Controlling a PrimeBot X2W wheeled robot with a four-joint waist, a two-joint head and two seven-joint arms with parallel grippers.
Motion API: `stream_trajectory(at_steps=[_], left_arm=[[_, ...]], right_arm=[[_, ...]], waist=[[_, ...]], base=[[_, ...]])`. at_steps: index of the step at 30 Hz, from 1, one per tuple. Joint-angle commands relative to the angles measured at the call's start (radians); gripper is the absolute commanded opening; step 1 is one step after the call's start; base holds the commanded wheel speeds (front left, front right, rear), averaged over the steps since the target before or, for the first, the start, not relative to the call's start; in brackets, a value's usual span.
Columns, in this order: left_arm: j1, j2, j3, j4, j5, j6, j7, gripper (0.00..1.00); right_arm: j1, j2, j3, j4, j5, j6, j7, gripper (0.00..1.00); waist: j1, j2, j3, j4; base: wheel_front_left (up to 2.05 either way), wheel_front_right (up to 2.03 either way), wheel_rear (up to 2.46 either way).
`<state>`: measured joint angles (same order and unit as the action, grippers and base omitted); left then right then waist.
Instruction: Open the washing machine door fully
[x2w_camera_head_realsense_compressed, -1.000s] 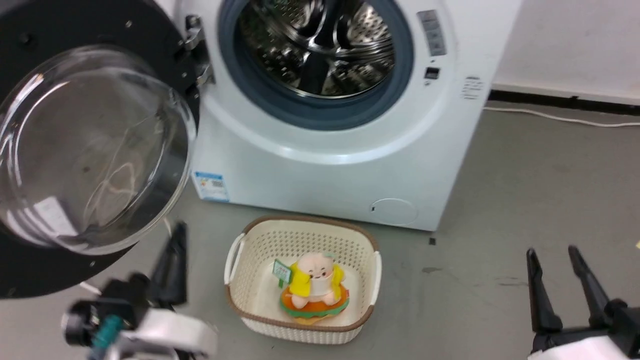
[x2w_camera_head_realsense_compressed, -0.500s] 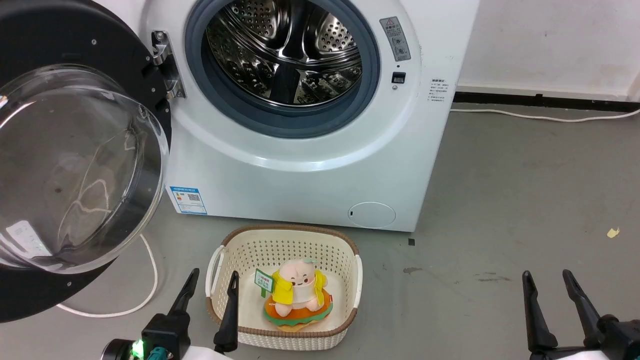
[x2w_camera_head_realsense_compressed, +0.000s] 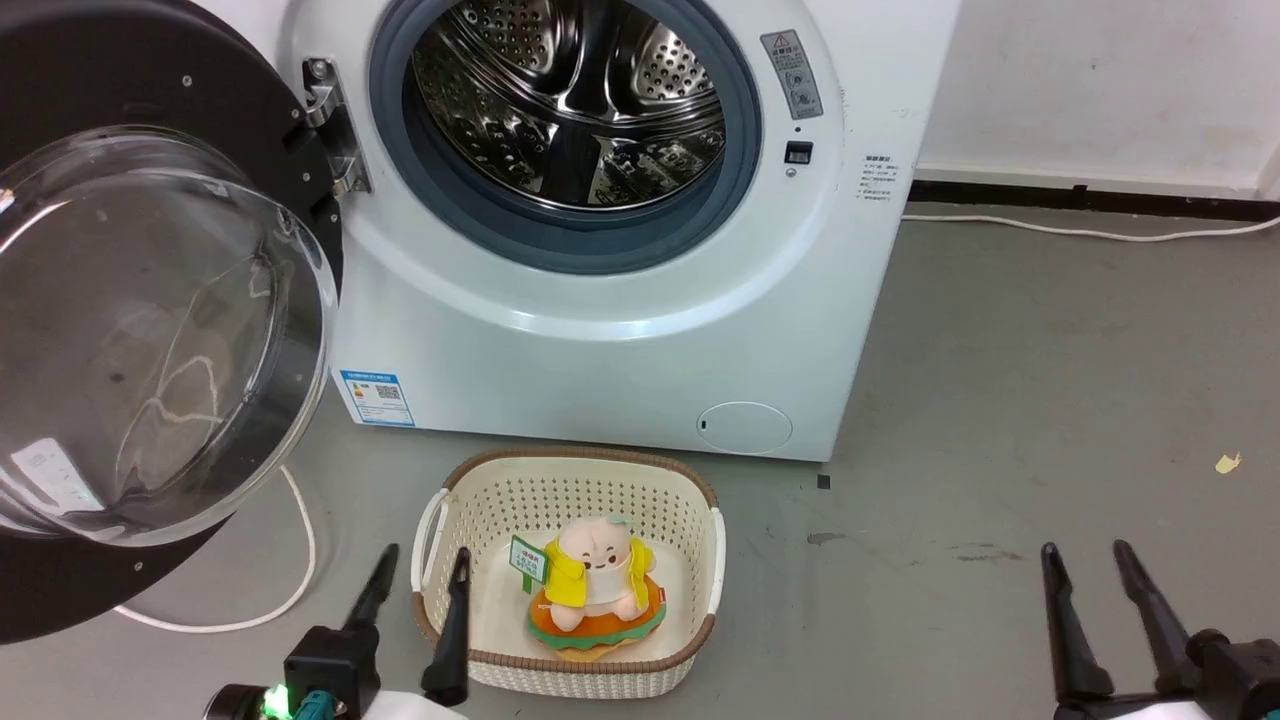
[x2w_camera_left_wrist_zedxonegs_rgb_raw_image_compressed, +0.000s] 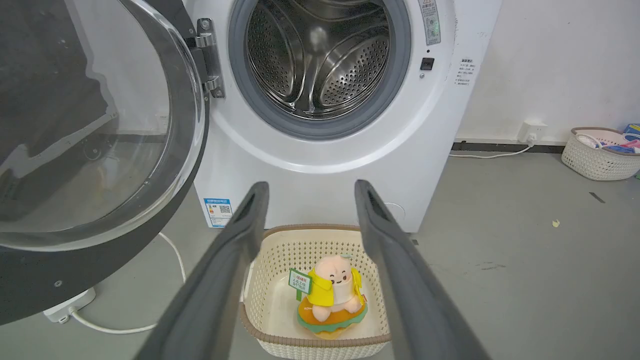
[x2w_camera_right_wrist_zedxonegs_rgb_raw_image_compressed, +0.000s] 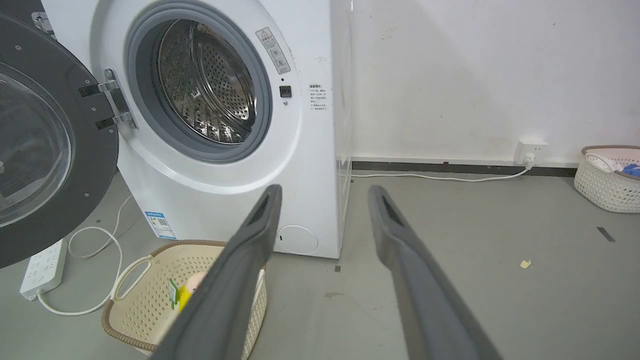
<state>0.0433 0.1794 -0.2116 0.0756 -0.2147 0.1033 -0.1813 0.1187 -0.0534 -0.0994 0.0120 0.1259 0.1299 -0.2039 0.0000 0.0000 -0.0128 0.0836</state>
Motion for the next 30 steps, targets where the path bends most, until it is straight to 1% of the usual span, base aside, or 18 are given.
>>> stream_trajectory(at_steps=[1,30], left_arm=[[0.000,-0.001,0.000,0.000,0.000,0.000,0.000,0.00],[-0.009,-0.028,0.044,-0.016,0.045,-0.022,0.038,0.00]], right_arm=[[0.000,0.000,0.000,0.000,0.000,0.000,0.000,0.00],[-0.025,0.001,0.021,-0.003,-0.026,0.000,0.043,0.00]], waist=[[0.0000,0.0000,0.000,0.000],[0.0000,0.0000,0.003,-0.018]], base=[[0.00,0.00,0.00],[0.00,0.00,0.00]])
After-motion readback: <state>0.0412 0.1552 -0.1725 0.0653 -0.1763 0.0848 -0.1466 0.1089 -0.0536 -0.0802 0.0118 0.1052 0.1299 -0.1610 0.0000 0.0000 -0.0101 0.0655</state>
